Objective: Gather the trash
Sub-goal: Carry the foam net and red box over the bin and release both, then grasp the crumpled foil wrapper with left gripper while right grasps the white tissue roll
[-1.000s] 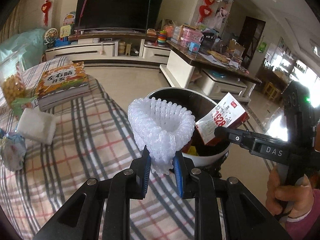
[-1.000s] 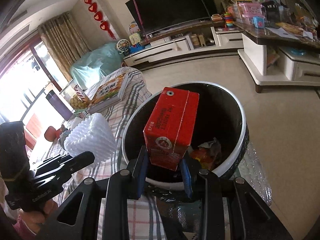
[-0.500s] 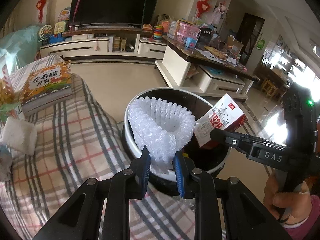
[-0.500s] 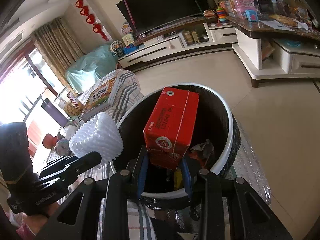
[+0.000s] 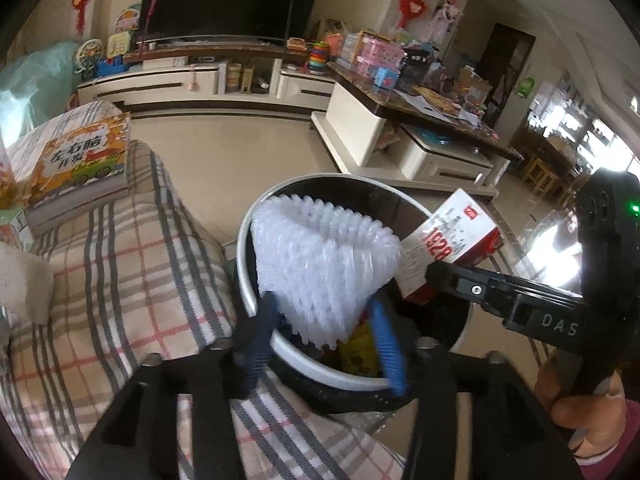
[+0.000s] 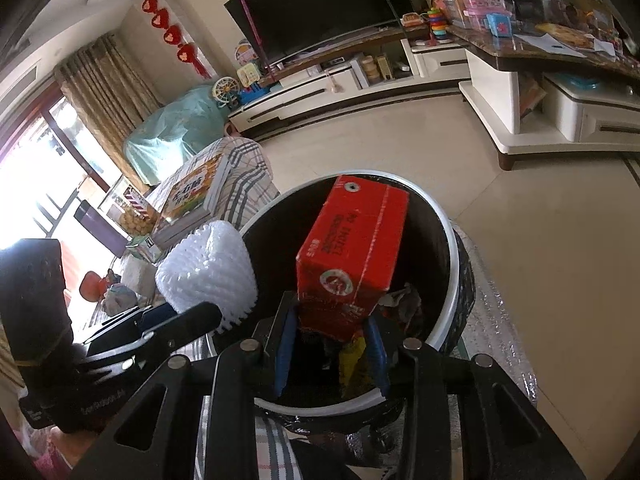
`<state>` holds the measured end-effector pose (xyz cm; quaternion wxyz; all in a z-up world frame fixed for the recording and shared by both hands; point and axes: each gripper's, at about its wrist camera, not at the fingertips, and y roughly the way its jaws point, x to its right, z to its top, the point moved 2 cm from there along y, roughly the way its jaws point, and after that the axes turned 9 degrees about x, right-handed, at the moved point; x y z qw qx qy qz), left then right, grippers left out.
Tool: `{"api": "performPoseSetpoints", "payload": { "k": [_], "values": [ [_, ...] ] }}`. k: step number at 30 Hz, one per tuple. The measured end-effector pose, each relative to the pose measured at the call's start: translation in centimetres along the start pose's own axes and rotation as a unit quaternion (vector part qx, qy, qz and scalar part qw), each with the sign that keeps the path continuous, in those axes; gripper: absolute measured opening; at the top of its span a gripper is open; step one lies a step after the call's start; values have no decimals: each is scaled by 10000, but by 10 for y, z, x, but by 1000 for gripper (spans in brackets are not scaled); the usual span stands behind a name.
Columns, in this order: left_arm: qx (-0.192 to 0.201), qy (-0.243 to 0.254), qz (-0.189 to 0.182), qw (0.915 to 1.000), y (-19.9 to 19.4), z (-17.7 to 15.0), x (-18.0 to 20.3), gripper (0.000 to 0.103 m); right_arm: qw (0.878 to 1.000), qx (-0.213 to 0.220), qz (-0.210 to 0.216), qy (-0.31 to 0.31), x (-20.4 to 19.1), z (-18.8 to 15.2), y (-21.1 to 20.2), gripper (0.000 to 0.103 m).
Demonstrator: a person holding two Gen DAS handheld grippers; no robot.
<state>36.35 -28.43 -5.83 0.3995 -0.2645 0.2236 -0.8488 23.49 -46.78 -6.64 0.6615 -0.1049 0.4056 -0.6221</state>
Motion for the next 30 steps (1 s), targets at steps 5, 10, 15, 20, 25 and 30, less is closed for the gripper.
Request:
{"api": "performPoseSetpoints", "payload": {
  "k": [5,10,15,20,25,30],
  "values": [
    [38,-141,-16,9999,-8,-5,-4,62,9999,61,20,78,1,1,-4,54],
    [155,-203,100,9996,-26,-14,-14,62,9998,147,10,162,1,-2,-10,56],
    [268,-347,327,9985,-49,-36,-28,62,9996,237,99,111,-11,-9,-16,71],
    [330,-495,596,9965,-79,-59,-46,62,9987,330,276,-259,-42,-21,-19,80],
    [384,-671,887,9930,-114,-77,-66,62,9955,335,572,-676,-77,-36,-13,86],
    [534,-994,1145,9870,-155,-96,-88,62,9920,118,910,-864,-107,-47,1,86]
  ]
}}
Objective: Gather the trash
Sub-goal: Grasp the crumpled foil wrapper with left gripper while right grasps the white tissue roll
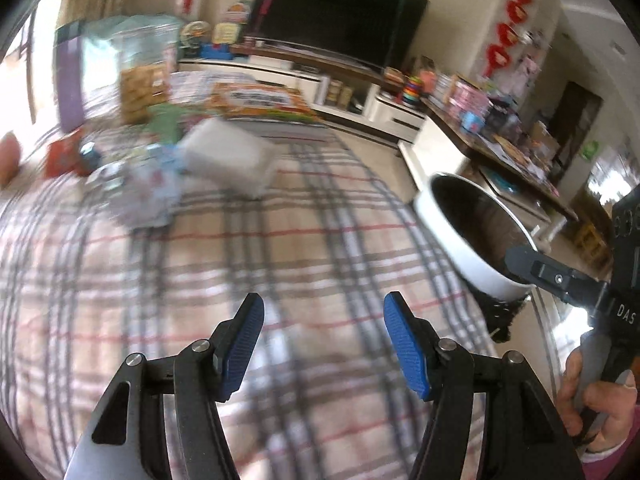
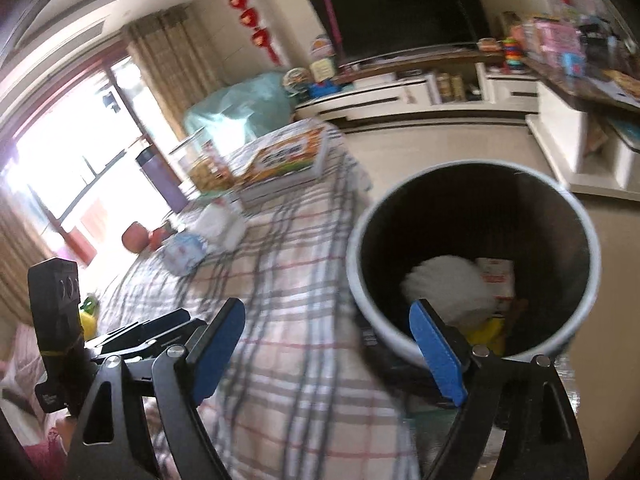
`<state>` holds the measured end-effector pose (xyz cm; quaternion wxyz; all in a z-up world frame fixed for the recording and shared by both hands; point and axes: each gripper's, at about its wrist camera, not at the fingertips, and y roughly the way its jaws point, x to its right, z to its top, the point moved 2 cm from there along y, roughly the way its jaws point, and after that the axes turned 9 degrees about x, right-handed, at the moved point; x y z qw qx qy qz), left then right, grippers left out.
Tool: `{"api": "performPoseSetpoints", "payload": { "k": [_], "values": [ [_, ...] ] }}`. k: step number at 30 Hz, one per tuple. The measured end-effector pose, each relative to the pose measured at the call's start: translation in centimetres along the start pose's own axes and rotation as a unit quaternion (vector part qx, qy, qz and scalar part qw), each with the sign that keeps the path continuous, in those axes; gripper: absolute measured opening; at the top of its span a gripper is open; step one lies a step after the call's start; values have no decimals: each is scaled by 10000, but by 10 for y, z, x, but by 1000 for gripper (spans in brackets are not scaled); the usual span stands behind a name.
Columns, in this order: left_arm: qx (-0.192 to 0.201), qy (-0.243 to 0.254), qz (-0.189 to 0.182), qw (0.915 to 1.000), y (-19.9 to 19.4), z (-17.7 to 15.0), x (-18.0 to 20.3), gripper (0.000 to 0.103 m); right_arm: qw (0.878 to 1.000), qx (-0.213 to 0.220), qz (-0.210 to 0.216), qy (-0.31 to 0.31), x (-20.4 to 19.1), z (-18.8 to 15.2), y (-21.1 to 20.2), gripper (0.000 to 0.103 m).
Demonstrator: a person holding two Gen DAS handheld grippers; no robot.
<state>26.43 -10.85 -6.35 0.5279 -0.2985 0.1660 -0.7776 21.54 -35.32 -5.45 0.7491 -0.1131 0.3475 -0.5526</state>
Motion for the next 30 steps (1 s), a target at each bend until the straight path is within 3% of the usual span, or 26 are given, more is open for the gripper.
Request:
{"api": "performPoseSetpoints", "payload": {
  "k": [7,16,30],
  "values": [
    [117,-290,343,9989,-40,-8,-39,62,9989,-222,292,-307,-37,-6,25,91],
    [-25,-638,634,9959,-52,-7,-72,63,9936,-432,668,-807,-82,-7,69,96],
    [39,-622,663,9959,-9,43,-108,65,9837,-753,980,-1309,-104,15,154,96]
  ]
}}
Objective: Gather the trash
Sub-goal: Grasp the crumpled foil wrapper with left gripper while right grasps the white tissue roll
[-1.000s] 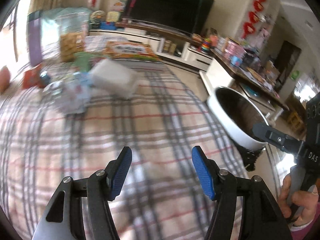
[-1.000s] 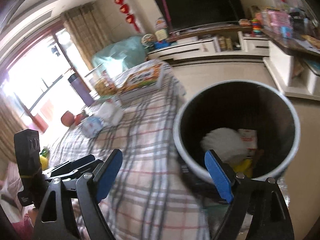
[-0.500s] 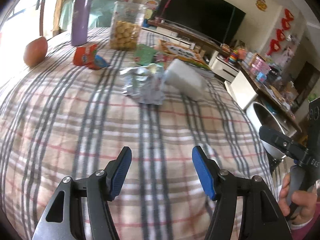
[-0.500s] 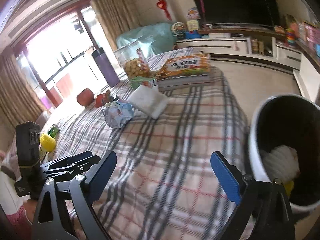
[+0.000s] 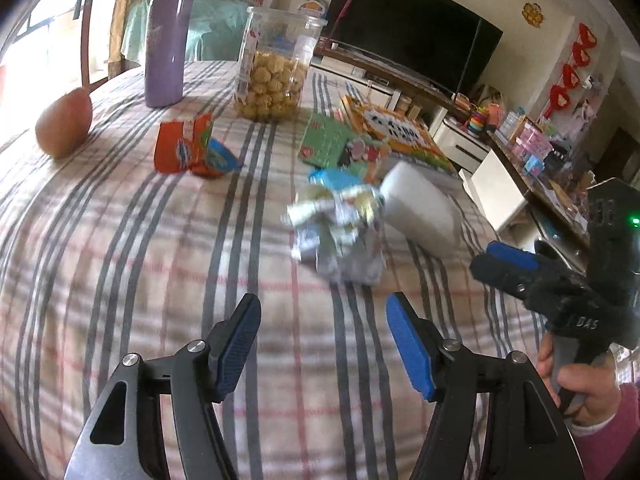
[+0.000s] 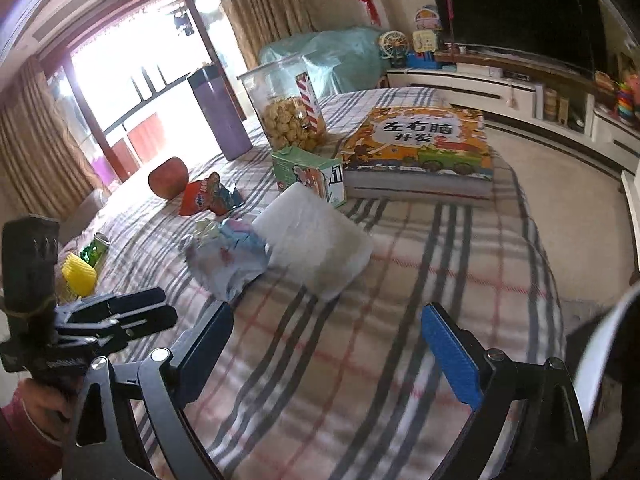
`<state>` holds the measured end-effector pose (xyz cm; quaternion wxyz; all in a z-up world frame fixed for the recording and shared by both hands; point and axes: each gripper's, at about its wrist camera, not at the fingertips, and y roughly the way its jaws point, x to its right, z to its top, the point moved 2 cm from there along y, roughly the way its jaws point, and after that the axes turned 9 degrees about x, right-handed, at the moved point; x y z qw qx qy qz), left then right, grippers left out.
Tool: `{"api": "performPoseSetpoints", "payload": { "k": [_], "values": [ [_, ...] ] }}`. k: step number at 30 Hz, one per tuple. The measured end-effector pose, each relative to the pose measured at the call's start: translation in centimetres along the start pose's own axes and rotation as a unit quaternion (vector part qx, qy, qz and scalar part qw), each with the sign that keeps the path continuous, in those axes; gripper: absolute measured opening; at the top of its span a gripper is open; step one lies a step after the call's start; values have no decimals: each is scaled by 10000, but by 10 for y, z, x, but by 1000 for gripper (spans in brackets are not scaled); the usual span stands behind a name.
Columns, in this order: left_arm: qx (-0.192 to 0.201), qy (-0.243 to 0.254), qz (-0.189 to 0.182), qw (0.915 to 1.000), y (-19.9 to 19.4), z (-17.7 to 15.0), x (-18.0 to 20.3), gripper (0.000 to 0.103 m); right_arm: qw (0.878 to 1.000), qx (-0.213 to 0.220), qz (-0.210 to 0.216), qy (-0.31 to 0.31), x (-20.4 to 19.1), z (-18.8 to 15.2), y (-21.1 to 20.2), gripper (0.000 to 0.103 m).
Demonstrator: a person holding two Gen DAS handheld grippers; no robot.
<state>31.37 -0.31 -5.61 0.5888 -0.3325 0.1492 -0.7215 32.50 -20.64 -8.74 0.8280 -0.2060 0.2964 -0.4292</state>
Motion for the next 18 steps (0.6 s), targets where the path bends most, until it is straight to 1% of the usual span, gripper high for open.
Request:
{"api": "performPoseSetpoints", "payload": {
  "k": [3,8,9,10,11,13,14,15,16,17,18],
  "values": [
    [40,61,50,10000,15,9,-4,65,9998,-94,145,22,6,8,16,96],
    [36,166,-115,9998,37,18,-6,63,9990,-218,345,202,17,18,39,95],
    [14,194,-160,9997,42,18,-6,62,9988,-218,354,247,18,19,42,94],
    [-22,214,-216,9995,47,18,-6,60,9984,-214,397,328,19,20,45,91],
    [-72,236,-297,9993,52,18,-5,56,9978,-223,471,412,20,20,48,88],
    [-172,277,-406,9986,59,16,-3,37,9967,-287,539,529,22,18,52,70],
    [-222,309,-449,9983,63,15,-1,30,9966,-308,543,538,21,17,53,65],
    [-258,344,-473,9980,66,15,1,19,9963,-325,579,546,20,17,54,59],
    [-271,376,-483,9978,67,14,3,11,9963,-339,577,543,19,16,53,57],
    [-267,414,-490,9976,69,13,4,8,9966,-318,547,535,19,16,51,56],
    [-243,427,-494,9976,68,12,6,8,9966,-301,533,554,19,14,48,55]
  ]
}}
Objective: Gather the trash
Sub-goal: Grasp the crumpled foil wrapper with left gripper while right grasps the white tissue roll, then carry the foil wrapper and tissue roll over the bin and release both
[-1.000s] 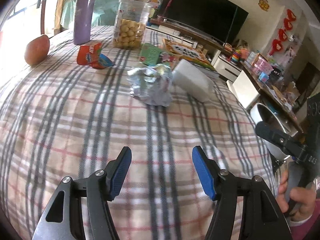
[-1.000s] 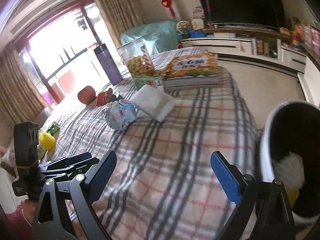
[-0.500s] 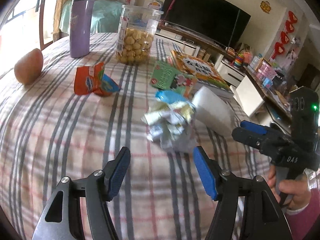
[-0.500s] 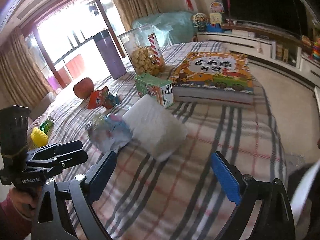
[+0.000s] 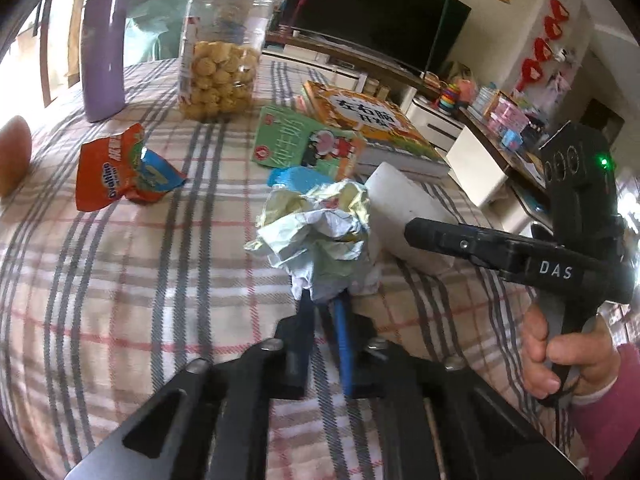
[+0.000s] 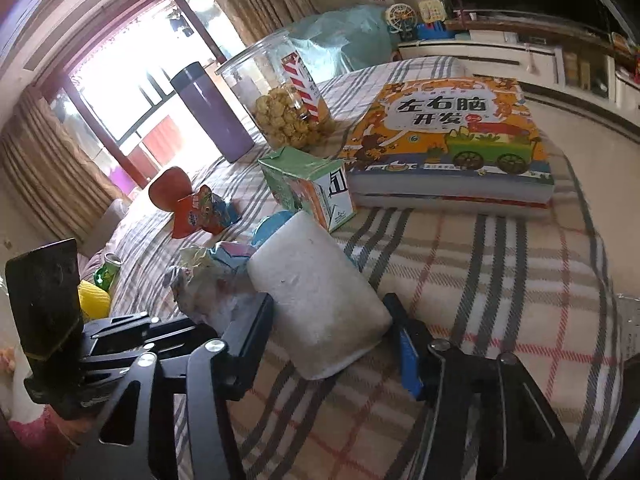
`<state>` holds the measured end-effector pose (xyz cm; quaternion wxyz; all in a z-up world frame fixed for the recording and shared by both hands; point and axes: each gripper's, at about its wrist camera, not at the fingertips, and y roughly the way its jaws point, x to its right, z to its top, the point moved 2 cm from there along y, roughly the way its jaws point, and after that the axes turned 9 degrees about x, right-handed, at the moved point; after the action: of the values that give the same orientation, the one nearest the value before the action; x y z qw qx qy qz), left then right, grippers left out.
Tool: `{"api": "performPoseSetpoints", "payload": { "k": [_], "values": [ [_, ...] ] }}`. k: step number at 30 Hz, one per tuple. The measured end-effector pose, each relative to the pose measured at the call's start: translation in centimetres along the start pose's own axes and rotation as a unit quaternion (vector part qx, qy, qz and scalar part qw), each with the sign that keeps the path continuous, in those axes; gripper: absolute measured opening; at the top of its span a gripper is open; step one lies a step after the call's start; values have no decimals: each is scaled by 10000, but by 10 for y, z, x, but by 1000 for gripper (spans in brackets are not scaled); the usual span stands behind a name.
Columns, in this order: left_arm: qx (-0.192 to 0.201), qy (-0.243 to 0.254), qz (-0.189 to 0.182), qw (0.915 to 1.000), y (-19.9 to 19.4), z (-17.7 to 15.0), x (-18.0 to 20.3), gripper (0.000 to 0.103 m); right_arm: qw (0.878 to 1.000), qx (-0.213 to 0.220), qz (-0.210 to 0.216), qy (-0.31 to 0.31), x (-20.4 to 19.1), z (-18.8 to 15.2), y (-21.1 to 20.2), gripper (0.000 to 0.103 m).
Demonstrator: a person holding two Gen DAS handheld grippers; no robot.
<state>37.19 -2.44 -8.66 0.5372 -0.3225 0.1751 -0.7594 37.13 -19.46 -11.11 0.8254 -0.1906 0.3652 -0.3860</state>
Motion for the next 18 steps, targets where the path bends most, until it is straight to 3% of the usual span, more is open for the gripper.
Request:
{"api": "performPoseSetpoints", "payload": {
  "k": [10,18],
  "values": [
    [264,-99,-78,9996,-28,-14,8,4,9983,310,-221,444,2,-22,-52,53],
    [369,36,-334,9988,-57,-31,37,2,9955,559,-557,521,-3,-46,-101,53]
  ]
}}
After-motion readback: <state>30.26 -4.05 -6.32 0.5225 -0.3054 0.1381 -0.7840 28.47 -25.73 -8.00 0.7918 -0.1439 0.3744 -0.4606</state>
